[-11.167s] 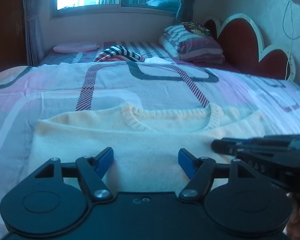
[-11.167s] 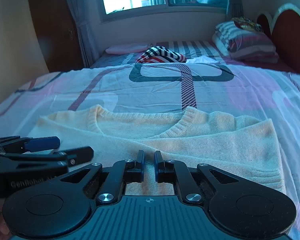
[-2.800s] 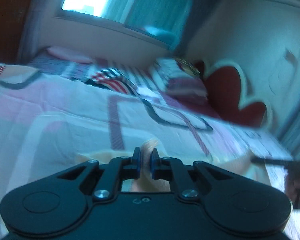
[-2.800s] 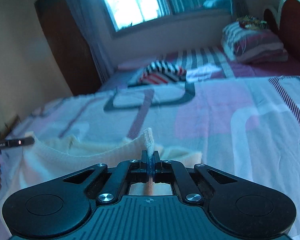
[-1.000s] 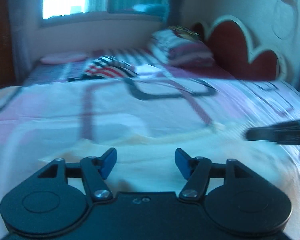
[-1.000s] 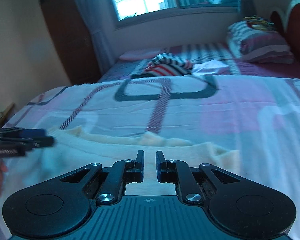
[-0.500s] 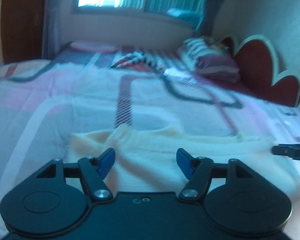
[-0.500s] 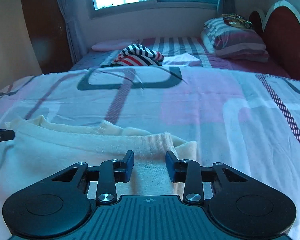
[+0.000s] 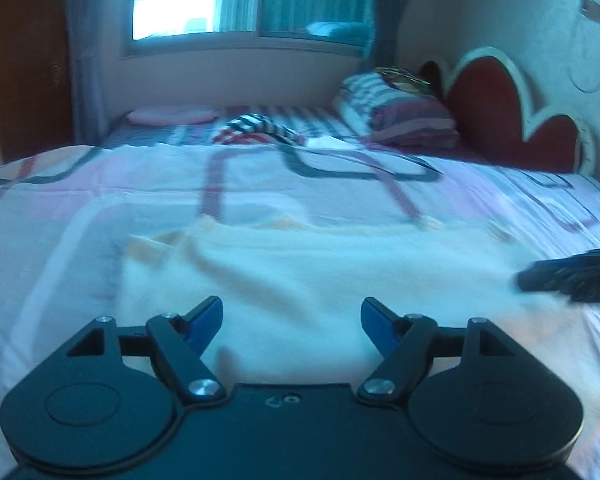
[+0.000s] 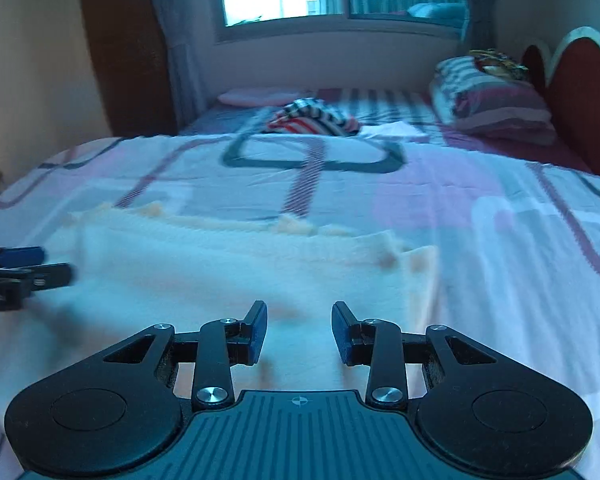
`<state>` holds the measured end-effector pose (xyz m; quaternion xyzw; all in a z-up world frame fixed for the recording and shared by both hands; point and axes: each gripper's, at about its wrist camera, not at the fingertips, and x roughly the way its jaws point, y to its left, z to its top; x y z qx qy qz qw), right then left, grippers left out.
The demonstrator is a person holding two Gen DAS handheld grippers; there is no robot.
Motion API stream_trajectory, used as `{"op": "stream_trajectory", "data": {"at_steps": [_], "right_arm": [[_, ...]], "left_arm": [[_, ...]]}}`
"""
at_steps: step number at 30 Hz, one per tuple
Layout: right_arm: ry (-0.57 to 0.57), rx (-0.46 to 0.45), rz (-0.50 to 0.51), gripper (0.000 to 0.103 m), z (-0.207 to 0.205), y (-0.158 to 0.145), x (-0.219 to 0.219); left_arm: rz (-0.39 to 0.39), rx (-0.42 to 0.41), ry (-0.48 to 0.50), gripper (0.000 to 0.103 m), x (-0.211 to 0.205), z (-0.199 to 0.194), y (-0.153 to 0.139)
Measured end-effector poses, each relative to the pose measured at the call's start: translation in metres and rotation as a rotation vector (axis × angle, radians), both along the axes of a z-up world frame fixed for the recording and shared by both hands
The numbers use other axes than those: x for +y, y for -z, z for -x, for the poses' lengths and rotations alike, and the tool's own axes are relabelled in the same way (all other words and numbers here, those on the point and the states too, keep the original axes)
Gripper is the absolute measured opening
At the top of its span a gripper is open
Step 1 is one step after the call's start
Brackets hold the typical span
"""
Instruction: Fold small clothes
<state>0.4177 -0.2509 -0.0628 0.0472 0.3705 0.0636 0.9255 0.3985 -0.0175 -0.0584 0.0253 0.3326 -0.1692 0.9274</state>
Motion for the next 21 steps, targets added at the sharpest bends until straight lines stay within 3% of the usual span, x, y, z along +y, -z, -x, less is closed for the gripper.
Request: {"op": "stream_trajectory", "data": {"at_steps": [4,7,9,12,16,21], "right_arm": [[-0.061,0.024,0.077,0.036,0.014,0.016,0.034],[-0.017,0.028,0.125,0.044,0.019,0.016,0.022],[0.02,0.04,0.153,0.044,0.027,0.011,0.009],[0.045,0.037,0.109,0.044,0.045,-0.002,0.004],[-0.034,0.045,0.022,0.044,0.072,-0.007,0.041],[-0.077,0.108,0.045,0.044,0.1,0.011,0.081]], "left_arm": [[-0.07,0.026,0.012,0.077,-0.013,0.009,0.014],[-0.067,0.026,-0.051,0.077,0.012,0.019,0.013],[-0.124,0.021,-0.092,0.074,0.026,0.029,0.011],[-0.121,0.024,-0.075,0.074,0.026,0.049,0.003],[-0.082,0.031,0.002,0.075,0.0,0.074,0.002],[-0.098,0.061,0.03,0.075,-0.015,0.095,0.012]]}}
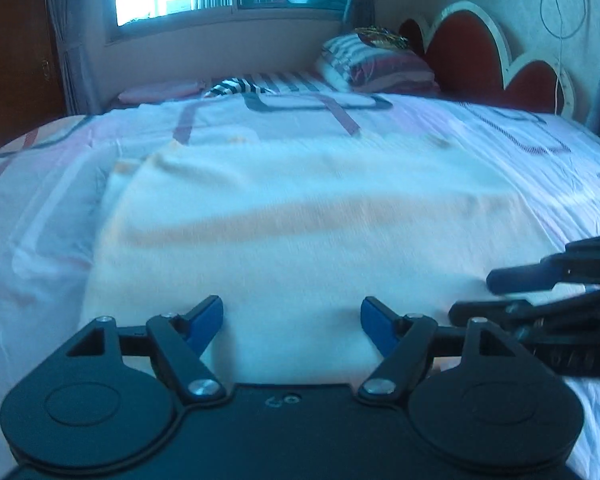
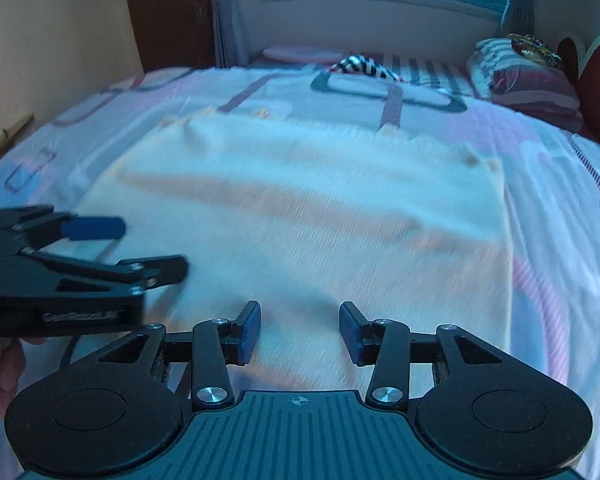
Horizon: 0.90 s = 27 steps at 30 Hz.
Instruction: Fold small clothes
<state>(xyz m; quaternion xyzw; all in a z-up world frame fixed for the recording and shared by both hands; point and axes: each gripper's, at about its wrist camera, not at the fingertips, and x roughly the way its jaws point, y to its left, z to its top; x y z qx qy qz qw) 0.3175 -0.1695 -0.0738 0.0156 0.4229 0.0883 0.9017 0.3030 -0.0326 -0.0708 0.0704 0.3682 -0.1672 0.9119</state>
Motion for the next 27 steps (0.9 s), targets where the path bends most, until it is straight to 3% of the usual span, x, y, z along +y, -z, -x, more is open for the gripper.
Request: {"op": "stream_trajectory", "data": {"at_steps": [13,15,19,22,24,27], "right_arm": [[0.14,0.049,0.094,0.043,0.051,0.005,-0.047],[0.166,0.024,0.072,0.043,0.054,-0.002,-0.05],[0.192,-0.055,0.064,0.042,0.056,-0.02,-0.052],[0.18,-0.02,0.081,0.014,0.045,-0.012,-0.055],[0.183,0.028,0.096,0.013,0.04,0.002,-0.058],[0.175,0.02,0.087,0.013,0.042,0.004,-0.061]], "left_arm": [[0.016,0.019,-0.111,0.076,0.079,0.02,-0.001],[0.015,0.009,-0.125,0.07,0.077,0.021,-0.006],[0.012,0.019,-0.154,0.07,0.075,0.014,-0.007],[0.001,0.039,-0.17,0.071,0.075,0.009,-0.003],[-0.006,0.055,-0.18,0.076,0.076,0.007,0.001],[0.032,0.071,-0.193,0.077,0.083,0.004,0.003]]}}
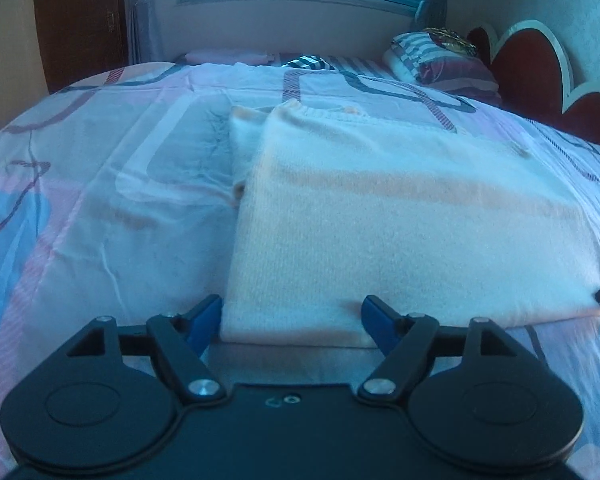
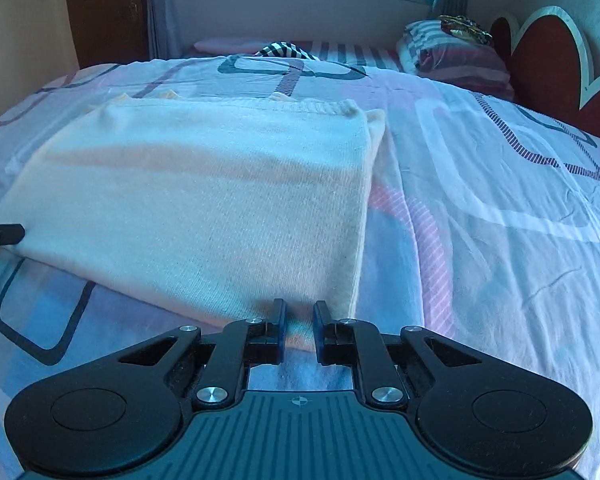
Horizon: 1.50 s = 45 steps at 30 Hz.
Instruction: Fold small clothes
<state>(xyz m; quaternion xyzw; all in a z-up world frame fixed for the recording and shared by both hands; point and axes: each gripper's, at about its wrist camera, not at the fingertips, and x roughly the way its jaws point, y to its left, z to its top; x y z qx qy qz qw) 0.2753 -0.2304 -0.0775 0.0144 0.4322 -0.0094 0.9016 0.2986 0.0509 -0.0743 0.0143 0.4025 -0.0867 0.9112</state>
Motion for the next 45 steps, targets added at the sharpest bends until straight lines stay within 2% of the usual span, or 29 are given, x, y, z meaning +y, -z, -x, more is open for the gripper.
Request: {"op": "stream_trajectory", "data": {"at_steps": [13,16,18,19,21,24,25,33,35,37,41,45], "right_arm": [[-0.005,0.002,-0.007,0.013,-0.001,0.001,-0.002],[0.004,0.006,-0.018,0.013,0.0,-0.003,-0.002],[-0.007,-0.049,-0.069,0.012,0.009,-0.014,-0.004],[-0.016,-0.068,-0.084,0.008,0.013,-0.018,-0.003],[-0.025,-0.084,-0.102,0.006,0.015,-0.025,0.002],[-0.043,-0.102,-0.141,0.006,0.01,-0.034,0.011],[-0.051,-0.107,-0.147,0.006,0.007,-0.036,0.016],[-0.071,-0.138,-0.231,0.006,-0.039,-0.048,0.03],[-0.069,-0.137,-0.256,0.006,-0.056,-0.046,0.03],[-0.069,-0.13,-0.279,0.006,-0.073,-0.041,0.03],[-0.083,-0.111,-0.291,0.006,-0.103,-0.027,0.037],[-0.119,-0.113,-0.291,0.004,-0.12,-0.018,0.047]], "left_arm": [[-0.008,0.008,-0.023,0.077,0.004,0.002,-0.004],[0.012,-0.004,-0.075,0.066,0.016,0.016,-0.017],[0.098,-0.011,-0.1,0.057,0.027,0.029,-0.024],[0.17,-0.002,-0.108,0.048,0.032,0.035,-0.025],[0.326,0.041,-0.143,0.04,0.038,0.042,-0.02],[0.563,0.131,-0.226,0.039,0.038,0.044,0.002],[0.611,0.148,-0.251,0.039,0.037,0.043,0.01],[0.888,0.082,-0.421,0.04,0.047,0.01,0.039],[0.926,0.071,-0.446,0.039,0.051,0.001,0.043],[0.927,0.061,-0.462,0.034,0.05,-0.01,0.045],[0.917,0.071,-0.514,0.01,0.048,-0.025,0.052],[0.898,0.043,-0.5,0.006,0.044,-0.028,0.048]]}}
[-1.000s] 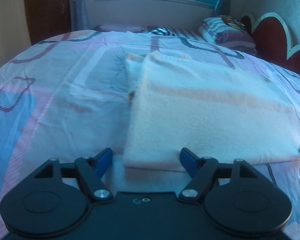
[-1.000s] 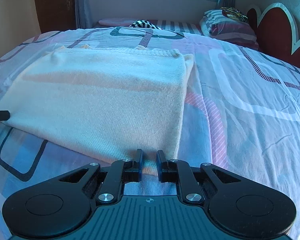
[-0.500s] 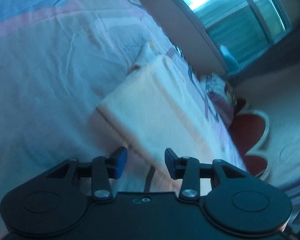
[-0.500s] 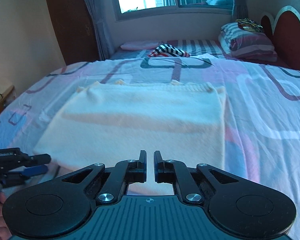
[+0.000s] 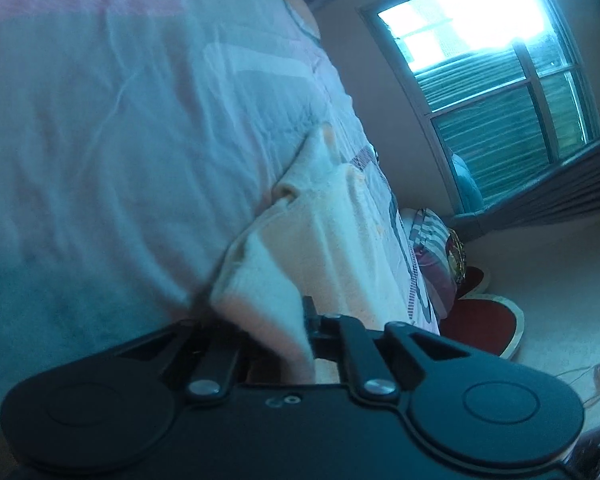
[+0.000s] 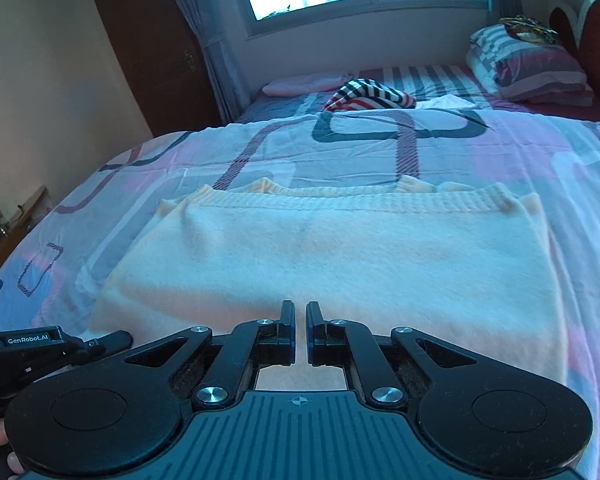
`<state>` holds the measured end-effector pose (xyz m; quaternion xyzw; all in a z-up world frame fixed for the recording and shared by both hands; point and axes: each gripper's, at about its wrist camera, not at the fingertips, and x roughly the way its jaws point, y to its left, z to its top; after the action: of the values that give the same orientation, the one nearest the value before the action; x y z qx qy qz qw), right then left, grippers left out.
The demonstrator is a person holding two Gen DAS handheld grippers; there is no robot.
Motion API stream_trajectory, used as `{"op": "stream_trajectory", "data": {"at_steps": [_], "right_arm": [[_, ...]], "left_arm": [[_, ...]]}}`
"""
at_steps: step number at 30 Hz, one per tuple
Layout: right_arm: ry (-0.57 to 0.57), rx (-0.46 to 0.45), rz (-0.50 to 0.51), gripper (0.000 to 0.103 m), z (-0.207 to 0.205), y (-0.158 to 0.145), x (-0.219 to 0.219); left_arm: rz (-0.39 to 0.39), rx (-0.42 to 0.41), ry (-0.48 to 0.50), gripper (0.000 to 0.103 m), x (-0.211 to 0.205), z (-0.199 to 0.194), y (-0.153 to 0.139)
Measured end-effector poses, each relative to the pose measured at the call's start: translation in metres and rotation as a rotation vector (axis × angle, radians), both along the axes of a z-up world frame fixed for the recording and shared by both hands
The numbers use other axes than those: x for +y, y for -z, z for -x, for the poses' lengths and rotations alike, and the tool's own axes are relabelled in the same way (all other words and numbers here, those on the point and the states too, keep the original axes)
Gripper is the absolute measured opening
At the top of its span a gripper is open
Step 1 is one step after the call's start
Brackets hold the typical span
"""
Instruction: Fold small clothes
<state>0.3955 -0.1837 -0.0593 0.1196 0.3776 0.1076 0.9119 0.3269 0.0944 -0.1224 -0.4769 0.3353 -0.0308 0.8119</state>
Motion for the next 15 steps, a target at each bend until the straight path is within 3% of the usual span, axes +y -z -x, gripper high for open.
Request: {"op": "stream_trajectory", "data": {"at_steps": [4,7,9,11,14,15], "right_arm": [[-0.031,-0.002,-0.004,0.004,-0.008,0.007,0.006],[-0.042,0.046,0.025,0.003,-0.015,0.022,0.009],[-0.043,0.041,0.028,0.002,-0.015,0.025,0.008],[-0.039,0.032,0.029,0.002,-0.013,0.021,0.008],[-0.038,0.017,0.003,0.003,-0.013,0.019,0.007],[-0.042,0.028,0.004,0.002,-0.015,0.022,0.008]], "left_arm": [[-0.05,-0.129,-0.008,0.006,-0.004,0.022,-0.017],[-0.081,-0.102,-0.008,0.007,-0.003,0.023,-0.013],[-0.053,-0.054,-0.046,0.024,0.002,0.02,-0.006],[-0.001,-0.053,-0.081,0.024,0.008,0.019,-0.003],[-0.015,-0.046,-0.093,0.024,0.011,0.014,-0.005],[-0.017,-0.046,-0.09,0.016,0.011,0.012,-0.006]]}}
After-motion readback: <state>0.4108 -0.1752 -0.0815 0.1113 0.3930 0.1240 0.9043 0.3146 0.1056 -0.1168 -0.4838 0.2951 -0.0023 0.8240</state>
